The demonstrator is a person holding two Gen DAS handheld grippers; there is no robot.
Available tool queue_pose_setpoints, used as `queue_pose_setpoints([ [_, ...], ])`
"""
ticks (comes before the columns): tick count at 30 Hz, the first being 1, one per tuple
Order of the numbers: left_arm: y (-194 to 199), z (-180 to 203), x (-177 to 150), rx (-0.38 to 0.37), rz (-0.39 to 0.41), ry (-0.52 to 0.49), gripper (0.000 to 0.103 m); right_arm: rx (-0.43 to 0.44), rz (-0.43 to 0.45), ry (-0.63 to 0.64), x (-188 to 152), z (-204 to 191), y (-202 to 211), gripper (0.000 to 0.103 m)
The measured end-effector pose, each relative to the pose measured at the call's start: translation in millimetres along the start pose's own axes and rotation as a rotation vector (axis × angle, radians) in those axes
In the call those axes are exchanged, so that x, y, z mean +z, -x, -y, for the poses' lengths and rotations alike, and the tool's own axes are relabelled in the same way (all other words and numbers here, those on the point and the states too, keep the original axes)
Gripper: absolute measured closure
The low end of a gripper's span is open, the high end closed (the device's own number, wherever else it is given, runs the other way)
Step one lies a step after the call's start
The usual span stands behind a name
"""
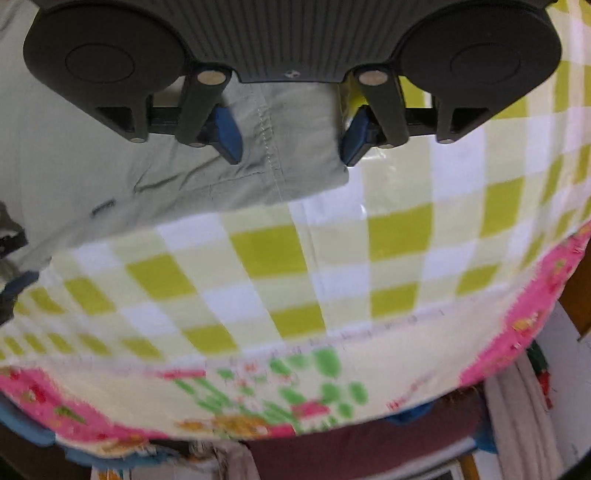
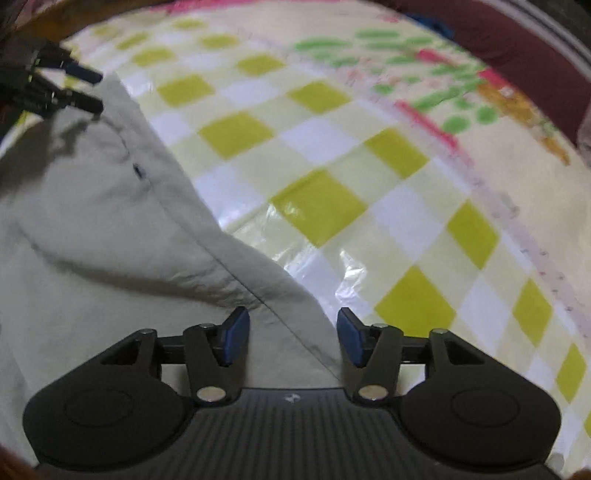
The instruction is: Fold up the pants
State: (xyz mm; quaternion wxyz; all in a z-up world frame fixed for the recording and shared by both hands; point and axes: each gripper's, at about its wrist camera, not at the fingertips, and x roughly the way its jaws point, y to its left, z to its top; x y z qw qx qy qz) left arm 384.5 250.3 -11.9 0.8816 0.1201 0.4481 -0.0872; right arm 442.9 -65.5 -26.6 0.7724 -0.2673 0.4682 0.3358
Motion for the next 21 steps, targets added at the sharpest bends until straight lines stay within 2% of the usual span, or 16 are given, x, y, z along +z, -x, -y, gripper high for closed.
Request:
queue_pose_setpoints([
  [2,-7,2,-3,0.027,-0.002,-0.02,0.026,-0.017,0.012,-0.002,0,-1,-6,0.048],
  [3,-10,1,-3,0.037,-0.001,-0.01,0.03,-0.013,0.021,-0.01,-1,-1,-5,0.05],
  [4,-12,-1,-3,0.049,-0.006,0.015,0.04,-0.004,0.03,-0.023,-3,0,-6,0.062],
  [5,-13,-3,-1,0.059,-0.011,0.032,0.047,0.0,0.037,-0.04,-2,2,-5,0.082],
  [7,-10,-3,4,0.073,-0.016,0.021,0.061,-0.002,0.031,-0.064,-2,2,-2,0.101],
  [9,-5,3,6,0.086,-0.014,-0.019,0.066,-0.032,0.042,-0.068,-1,-3,5,0.102],
  [12,4,9,6,0.135,0.004,-0.051,0.067,-0.072,0.096,-0.066,0,-12,24,0.102],
  [17,69,6,-2,0.183,0.177,0.007,0.068,-0.138,0.28,-0.084,-11,-38,102,0.102],
  [21,148,16,-43,0.168,0.333,0.062,0.067,-0.145,0.415,-0.093,-49,-85,181,0.102],
])
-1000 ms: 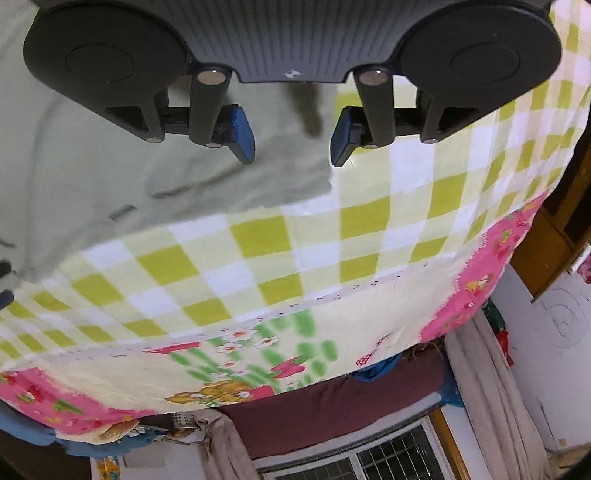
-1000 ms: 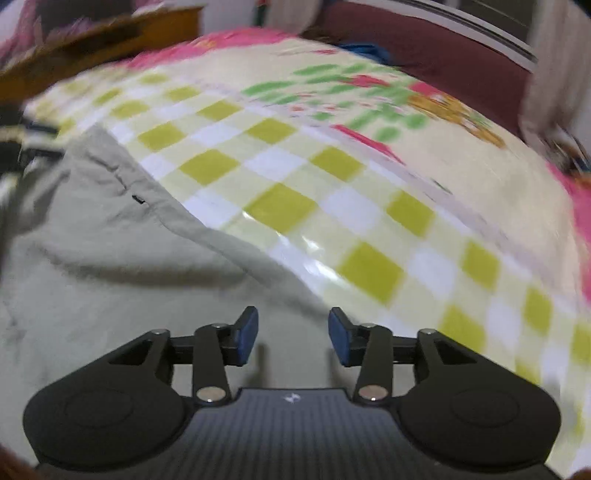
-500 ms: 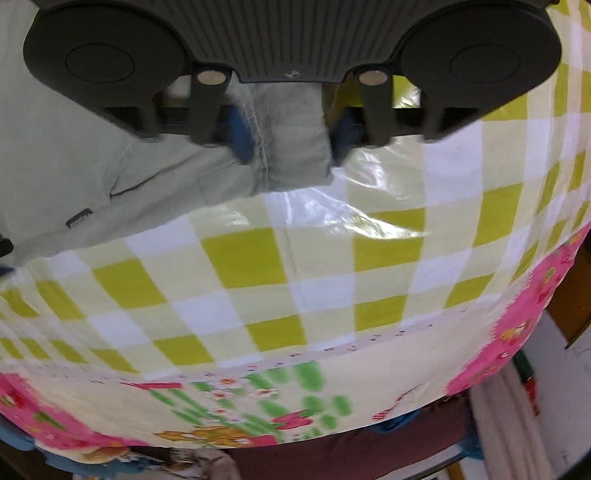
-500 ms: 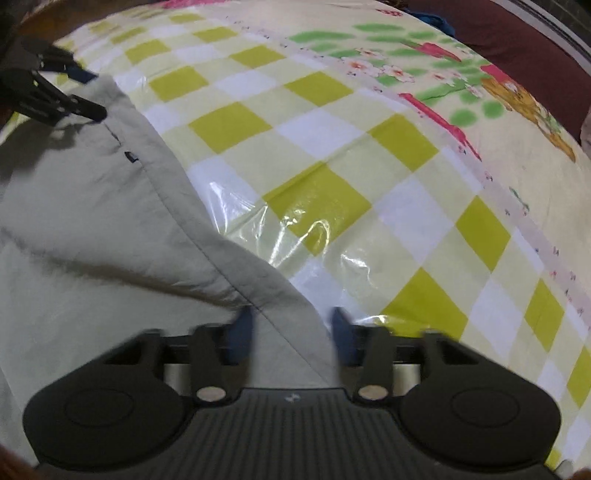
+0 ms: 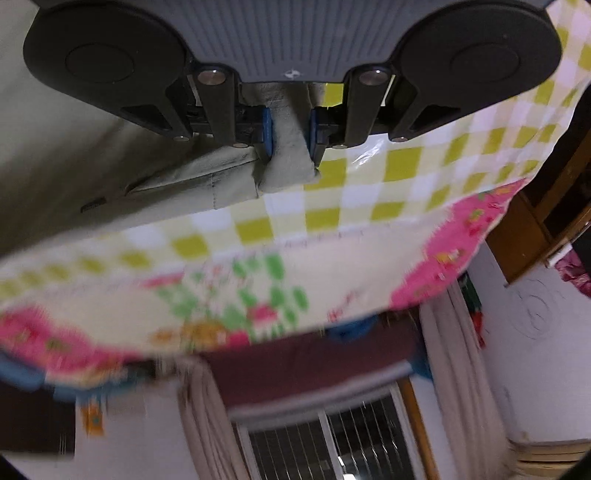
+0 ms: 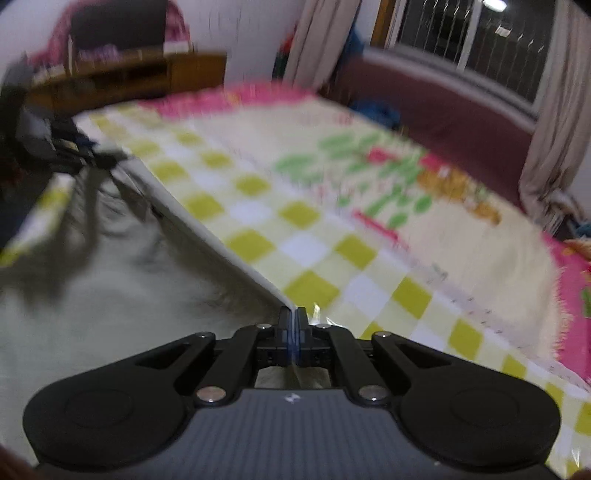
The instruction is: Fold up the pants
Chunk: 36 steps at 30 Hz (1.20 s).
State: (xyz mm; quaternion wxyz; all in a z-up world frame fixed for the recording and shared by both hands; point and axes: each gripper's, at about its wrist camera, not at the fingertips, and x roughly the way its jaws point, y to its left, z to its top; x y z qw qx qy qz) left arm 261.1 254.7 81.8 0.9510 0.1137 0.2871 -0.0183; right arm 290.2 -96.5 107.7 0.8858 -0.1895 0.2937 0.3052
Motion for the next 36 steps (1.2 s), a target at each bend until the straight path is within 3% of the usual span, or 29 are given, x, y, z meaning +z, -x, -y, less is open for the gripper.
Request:
queue_pose_setpoints([
  [3,72,3,-33,-0.014,0.08,0.046,0.067,-0.017,0.058,0.059,-27,-49,68,0.102],
  [6,121,6,-79,-0.02,0.088,0.124,0.067,0.03,0.018,0.026,-70,-98,98,0.102],
  [9,127,11,-125,-0.011,0.004,0.159,0.067,0.075,-0.102,-0.043,-118,-141,79,0.102],
  [12,112,8,-160,0.014,-0.069,0.199,0.067,0.068,-0.186,-0.029,-146,-171,45,0.102],
  [14,105,10,-174,0.021,-0.097,0.207,0.066,0.047,-0.214,0.022,-152,-184,30,0.101],
  [21,135,9,-192,-0.002,-0.047,0.186,0.063,-0.007,-0.211,0.102,-133,-186,30,0.1],
  [25,140,9,-209,0.03,-0.099,0.124,0.053,-0.026,-0.269,0.16,-143,-193,30,0.092],
  [31,152,6,-224,0.091,-0.117,0.147,0.053,-0.014,-0.248,0.137,-152,-199,45,0.088],
  [36,152,27,-211,0.082,-0.07,0.01,0.052,-0.04,-0.233,0.156,-146,-206,38,0.085],
])
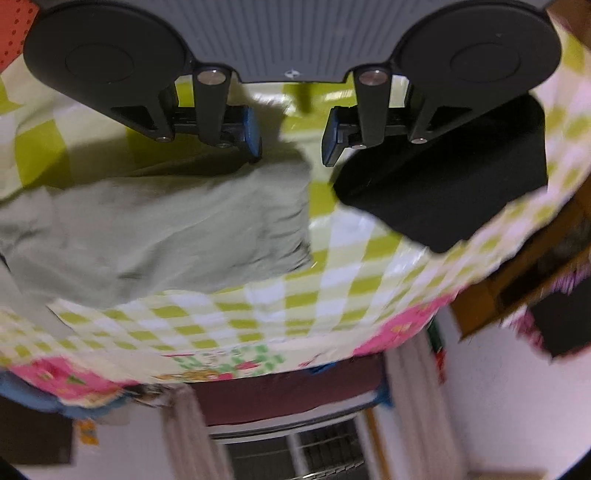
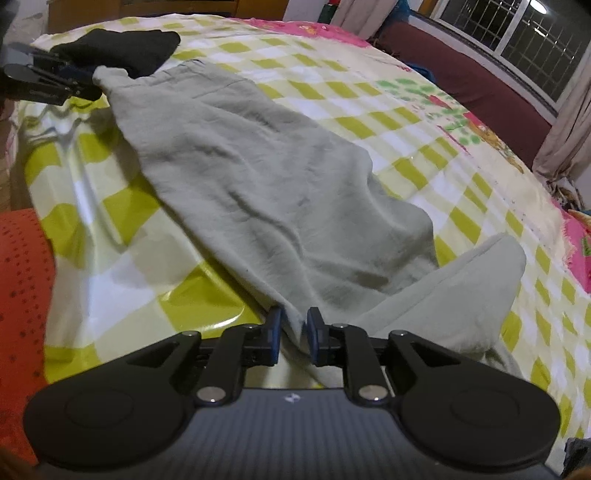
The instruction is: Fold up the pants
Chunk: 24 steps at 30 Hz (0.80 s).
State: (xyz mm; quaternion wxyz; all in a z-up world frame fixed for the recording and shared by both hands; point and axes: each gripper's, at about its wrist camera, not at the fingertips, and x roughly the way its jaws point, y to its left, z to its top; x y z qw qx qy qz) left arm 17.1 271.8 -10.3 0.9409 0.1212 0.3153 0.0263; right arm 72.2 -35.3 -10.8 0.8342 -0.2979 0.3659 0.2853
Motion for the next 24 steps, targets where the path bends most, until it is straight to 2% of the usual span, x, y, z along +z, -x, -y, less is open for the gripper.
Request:
queue_pose_setpoints([
  [4,3,16,5,0.058,0.021,-0.188,0.052,0.015,0.069,0.086,10,-14,3,0.066],
  [6,1,19,8,0.062,0.022,-0.233,0.052,0.023,0.077,0.125,13,-22,-2,0.066],
  [8,-6,23,11,0.087,0.018,-0.289,0.053,0.004,0.063,0.147,17,-24,-10,0.072],
  [9,-11,25,15,0.097,0.011,-0.315,0.06,0.012,0.054,0.141,20,-22,-13,0.081],
  [10,-14,25,20,0.09,0.007,-0.321,0.064,0.026,0.039,0.119,24,-18,-15,0.103],
  [12,-19,21,34,0.076,0.018,-0.326,0.069,0.052,0.032,0.04,36,-2,-12,0.103],
  [14,-19,15,54,0.097,0.067,-0.338,0.071,0.05,0.068,-0.021,52,16,0,0.103],
  [17,-10,2,83,0.138,0.158,-0.306,0.072,-0.014,0.189,-0.11,77,43,33,0.103],
  [20,-1,-3,82,0.166,0.219,-0.288,0.072,-0.081,0.311,-0.089,81,43,61,0.103],
  [22,-11,-1,63,0.147,0.167,-0.269,0.072,-0.071,0.272,-0.043,68,26,48,0.103],
  [24,-31,6,34,0.139,0.073,-0.292,0.072,0.005,0.143,-0.031,46,3,11,0.103],
])
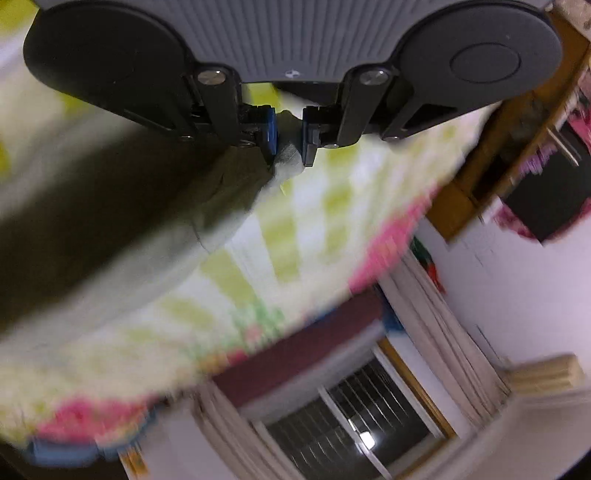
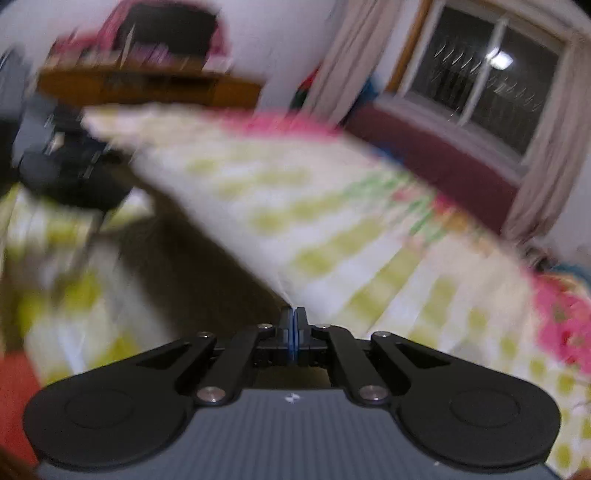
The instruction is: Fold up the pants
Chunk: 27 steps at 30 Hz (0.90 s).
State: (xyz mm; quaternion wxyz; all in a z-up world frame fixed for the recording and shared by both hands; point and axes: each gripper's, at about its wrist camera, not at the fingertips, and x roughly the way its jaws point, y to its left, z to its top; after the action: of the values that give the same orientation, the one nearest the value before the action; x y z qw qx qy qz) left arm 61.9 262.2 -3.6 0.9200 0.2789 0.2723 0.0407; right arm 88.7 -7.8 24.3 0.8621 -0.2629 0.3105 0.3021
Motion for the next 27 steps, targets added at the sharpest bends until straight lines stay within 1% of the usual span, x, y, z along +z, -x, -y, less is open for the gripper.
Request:
queue_pose_setpoints([
  [2,-10,18,-24,-0.023,-0.088,-0.027,0.072,0.039,-0.14,0.03,-26,-20,-35,0.103],
  [3,-9,23,-34,-0.016,-0.114,-0.034,0.072,0.031,-0.161,0.035,-34,-26,-42,0.103],
  [5,-3,23,-40,-0.011,-0.144,-0.002,0.071,0.006,-0.125,0.028,-36,-28,-36,0.094],
  [6,1,19,-41,-0.014,-0.152,0.028,0.071,0.014,-0.116,0.007,-34,-24,-30,0.091],
  [7,6,15,-42,-0.011,-0.157,0.056,0.071,0.023,-0.102,-0.016,-33,-18,-25,0.085],
  [8,10,10,-42,-0.002,-0.161,0.071,0.071,0.027,-0.091,-0.04,-32,-11,-19,0.08],
  [10,20,5,-39,0.017,-0.162,0.1,0.071,0.016,-0.074,-0.113,-32,7,-4,0.08],
  [12,30,5,-33,0.02,-0.146,0.125,0.071,0.005,-0.054,-0.211,-35,28,14,0.079],
  [15,43,13,-13,-0.007,-0.074,0.147,0.071,-0.071,-0.041,-0.371,-45,74,26,0.079],
  [17,43,28,11,-0.076,-0.018,0.168,0.071,-0.144,-0.048,-0.481,-56,110,21,0.078],
  [19,41,54,38,-0.175,0.024,0.183,0.071,-0.197,-0.065,-0.603,-67,150,6,0.077],
  [21,35,83,65,-0.284,0.059,0.188,0.071,-0.221,-0.075,-0.687,-69,183,-11,0.077],
  [23,30,115,90,-0.396,0.085,0.185,0.071,-0.239,-0.065,-0.753,-63,216,-29,0.077],
  [24,27,130,100,-0.443,0.093,0.183,0.07,-0.24,-0.055,-0.78,-58,229,-38,0.077],
  [25,24,145,110,-0.488,0.096,0.178,0.07,-0.231,-0.057,-0.81,-51,243,-52,0.074],
  [27,17,170,123,-0.551,0.098,0.168,0.07,-0.232,-0.07,-0.867,-42,264,-77,0.071],
])
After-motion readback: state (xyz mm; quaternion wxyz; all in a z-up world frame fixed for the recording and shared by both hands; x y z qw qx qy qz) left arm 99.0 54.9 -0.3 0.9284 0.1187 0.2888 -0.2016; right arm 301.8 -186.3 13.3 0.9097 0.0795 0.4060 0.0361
